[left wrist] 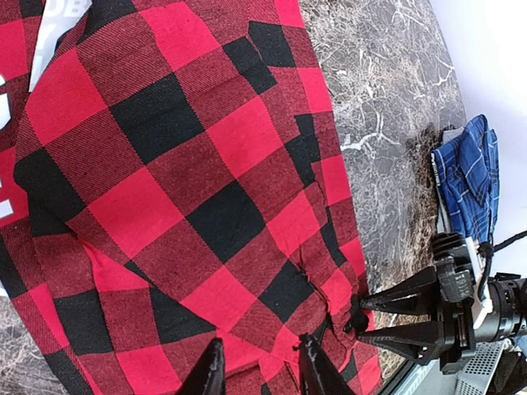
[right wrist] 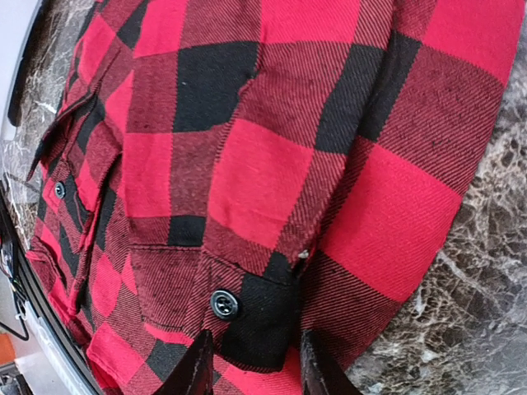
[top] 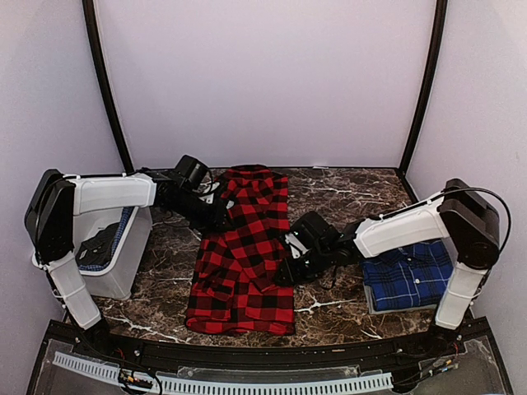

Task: Fold and stack the long sleeve shirts
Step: Fold the 1/3-folded shirt at the center of the board.

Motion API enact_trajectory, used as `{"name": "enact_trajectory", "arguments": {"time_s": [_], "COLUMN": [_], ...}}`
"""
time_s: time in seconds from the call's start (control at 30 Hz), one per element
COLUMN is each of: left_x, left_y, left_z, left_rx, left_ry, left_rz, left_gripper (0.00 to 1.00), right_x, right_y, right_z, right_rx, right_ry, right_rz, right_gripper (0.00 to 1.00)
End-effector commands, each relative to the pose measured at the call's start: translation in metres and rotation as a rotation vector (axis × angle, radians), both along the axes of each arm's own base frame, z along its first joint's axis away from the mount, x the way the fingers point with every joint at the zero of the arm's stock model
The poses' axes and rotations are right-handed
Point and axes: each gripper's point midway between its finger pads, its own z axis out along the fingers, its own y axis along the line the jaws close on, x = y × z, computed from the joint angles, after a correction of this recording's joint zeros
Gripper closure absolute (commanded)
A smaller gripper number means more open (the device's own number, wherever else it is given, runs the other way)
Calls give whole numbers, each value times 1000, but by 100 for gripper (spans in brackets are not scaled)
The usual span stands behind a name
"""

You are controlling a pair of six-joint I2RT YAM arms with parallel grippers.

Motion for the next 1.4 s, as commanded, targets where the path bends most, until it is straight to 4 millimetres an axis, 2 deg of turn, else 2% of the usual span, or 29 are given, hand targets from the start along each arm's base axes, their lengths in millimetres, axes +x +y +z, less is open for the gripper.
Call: {"name": "enact_trajectory", "arguments": {"time_s": [0.0,0.1,0.27,0.3,0.6,0.8,1.0,1.1,1.2,1.27,1.37], "left_x": [5,5,7,7,20,30,58,74,91,99,112], "left_y": [3,5,10,11,21,12,5,4,2,-2,-11], "left_z": [4,3,4,6,11,14,18,19,17,17,13], "left_rx": [-5,-4,-3,-5,-2,-42,-53,-54,-66,-97,-120], "left_ry": [-20,-19,-28,-34,-69,-81,-123,-148,-162,-165,-173], "left_rz": [12,12,27,32,92,97,148,179,209,208,200], "left_gripper": [71,71,72,72,73,75,78,80,81,81,82], "right_x": [-4,-5,-8,-9,-31,-38,-39,-30,-10,9,40], "right_y": [1,4,5,6,4,-1,4,6,13,14,17], "right_z": [-10,-9,-3,0,18,7,4,15,38,52,75], "right_rx": [-20,-20,-18,-16,-18,-31,-28,-31,-8,9,50], "right_ry": [19,19,20,18,26,52,48,-2,-74,-114,-175], "right_rz": [-8,-5,0,2,17,14,21,11,-1,-22,-45], "right_gripper": [69,77,99,100,100,100,100,87,72,67,65]}}
